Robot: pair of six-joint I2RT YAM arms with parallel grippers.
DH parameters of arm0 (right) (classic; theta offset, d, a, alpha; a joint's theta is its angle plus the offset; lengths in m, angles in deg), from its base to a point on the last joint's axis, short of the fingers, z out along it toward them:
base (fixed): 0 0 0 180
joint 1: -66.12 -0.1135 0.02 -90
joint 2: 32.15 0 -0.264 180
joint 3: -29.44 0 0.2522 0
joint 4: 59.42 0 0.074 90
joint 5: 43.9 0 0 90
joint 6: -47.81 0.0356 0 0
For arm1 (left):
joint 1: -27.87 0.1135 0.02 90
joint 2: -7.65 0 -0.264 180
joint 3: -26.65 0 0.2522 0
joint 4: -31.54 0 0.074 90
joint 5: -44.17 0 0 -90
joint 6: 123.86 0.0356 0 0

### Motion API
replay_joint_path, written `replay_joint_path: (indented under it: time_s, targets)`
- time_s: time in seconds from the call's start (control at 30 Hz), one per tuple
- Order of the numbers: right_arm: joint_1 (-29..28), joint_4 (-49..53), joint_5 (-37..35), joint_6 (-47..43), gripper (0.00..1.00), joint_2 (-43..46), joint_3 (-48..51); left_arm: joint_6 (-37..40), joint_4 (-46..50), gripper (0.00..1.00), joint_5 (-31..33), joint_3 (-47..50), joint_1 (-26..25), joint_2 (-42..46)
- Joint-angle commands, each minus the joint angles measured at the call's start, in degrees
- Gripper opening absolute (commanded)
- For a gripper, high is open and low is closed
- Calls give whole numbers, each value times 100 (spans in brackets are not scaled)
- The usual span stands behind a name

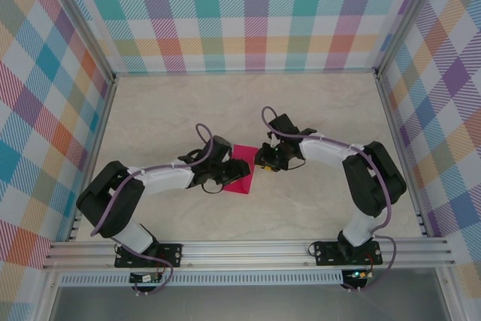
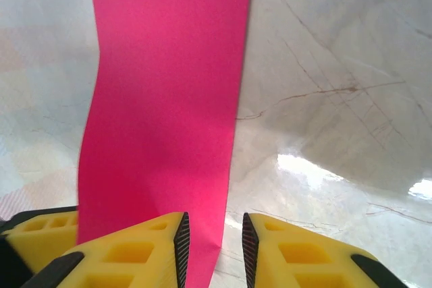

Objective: Fold a paper plane with a square sheet of paper (pick it up from the middle)
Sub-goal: Fold the triangle a second time at the center of the table.

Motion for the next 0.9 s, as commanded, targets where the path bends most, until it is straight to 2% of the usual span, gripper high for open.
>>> replay_joint_path:
  time_s: [0.0, 0.13, 0.2, 0.37, 0.53, 0.87]
  targets:
    - [12, 54, -63, 57, 30, 167, 91, 86, -71, 47, -118, -118, -56, -76]
    - [10, -64, 272, -17, 29, 7, 26, 144, 91, 48, -31, -120, -47, 32]
    - [10, -216, 598, 21, 27, -128, -8, 145, 135, 48, -30, -111, -38, 72]
    - [12, -326, 807, 128, 21, -283, -8, 106, 41, 49, -22, -5, -38, 201]
    - [30, -231, 545, 228, 22, -189, 127, -2, -257, 59, -98, 31, -30, 54]
    - [106, -197, 292, 387, 25, 194, 410, -120, -501, 71, -144, 64, -4, -167]
